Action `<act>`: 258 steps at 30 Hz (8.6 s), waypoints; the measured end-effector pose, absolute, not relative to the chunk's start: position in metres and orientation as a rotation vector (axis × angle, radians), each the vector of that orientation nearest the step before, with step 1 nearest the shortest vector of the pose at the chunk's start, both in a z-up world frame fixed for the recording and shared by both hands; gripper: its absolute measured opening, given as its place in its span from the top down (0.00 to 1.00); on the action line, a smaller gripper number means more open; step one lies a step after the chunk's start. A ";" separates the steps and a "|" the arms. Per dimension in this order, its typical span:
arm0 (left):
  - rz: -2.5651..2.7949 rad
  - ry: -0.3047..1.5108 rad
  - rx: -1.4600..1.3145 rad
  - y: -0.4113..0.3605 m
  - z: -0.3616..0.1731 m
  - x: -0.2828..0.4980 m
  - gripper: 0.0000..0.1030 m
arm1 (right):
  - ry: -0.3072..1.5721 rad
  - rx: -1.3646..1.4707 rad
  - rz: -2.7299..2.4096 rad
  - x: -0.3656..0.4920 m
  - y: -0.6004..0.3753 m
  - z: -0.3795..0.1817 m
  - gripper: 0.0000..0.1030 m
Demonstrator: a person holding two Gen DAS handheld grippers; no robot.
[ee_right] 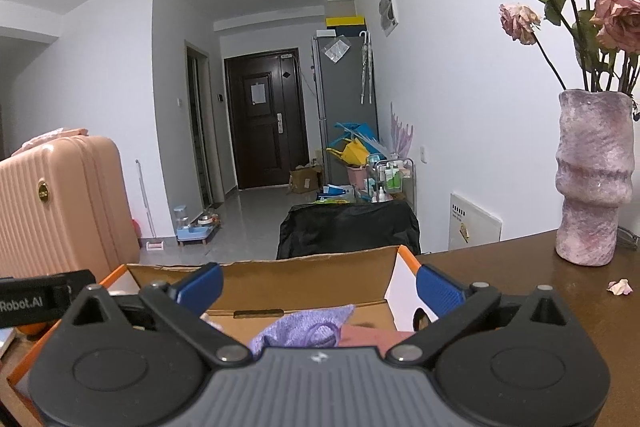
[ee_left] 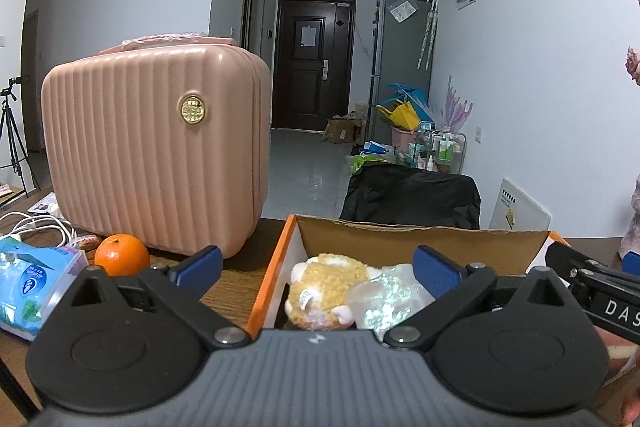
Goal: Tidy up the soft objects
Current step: 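Open both tools to drop the bag and pouch into the box, then withdraw both tools from the box toward the white sponge and foam wedge, then grasp the small white foam wedge with the right tool, then grasp the round white sponge with the left tool while the right holds the wedge, then carry the white sponge and foam wedge over the cardboard box with both tools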
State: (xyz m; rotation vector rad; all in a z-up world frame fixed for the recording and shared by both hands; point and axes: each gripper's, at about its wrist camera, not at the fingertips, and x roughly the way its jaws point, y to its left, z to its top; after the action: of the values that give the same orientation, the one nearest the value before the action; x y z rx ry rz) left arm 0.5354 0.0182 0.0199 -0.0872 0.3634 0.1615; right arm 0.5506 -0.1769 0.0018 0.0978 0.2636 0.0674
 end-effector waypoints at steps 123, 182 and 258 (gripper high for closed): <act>0.151 0.514 -0.039 0.135 -0.016 0.323 0.00 | 0.601 -0.021 0.342 0.380 -0.062 -0.041 0.83; 0.028 0.637 -0.017 0.008 -0.037 0.433 0.00 | 0.482 0.043 0.171 0.435 -0.207 -0.032 0.83; 0.030 0.363 -0.115 -0.022 0.024 0.519 0.44 | 0.199 0.099 0.107 0.535 -0.194 0.004 0.83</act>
State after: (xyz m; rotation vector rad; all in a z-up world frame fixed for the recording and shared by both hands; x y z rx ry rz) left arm 0.5188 -0.0224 0.0244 -0.1151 0.3625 0.0302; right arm 0.5347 -0.1936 0.0043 0.0989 0.1994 0.1072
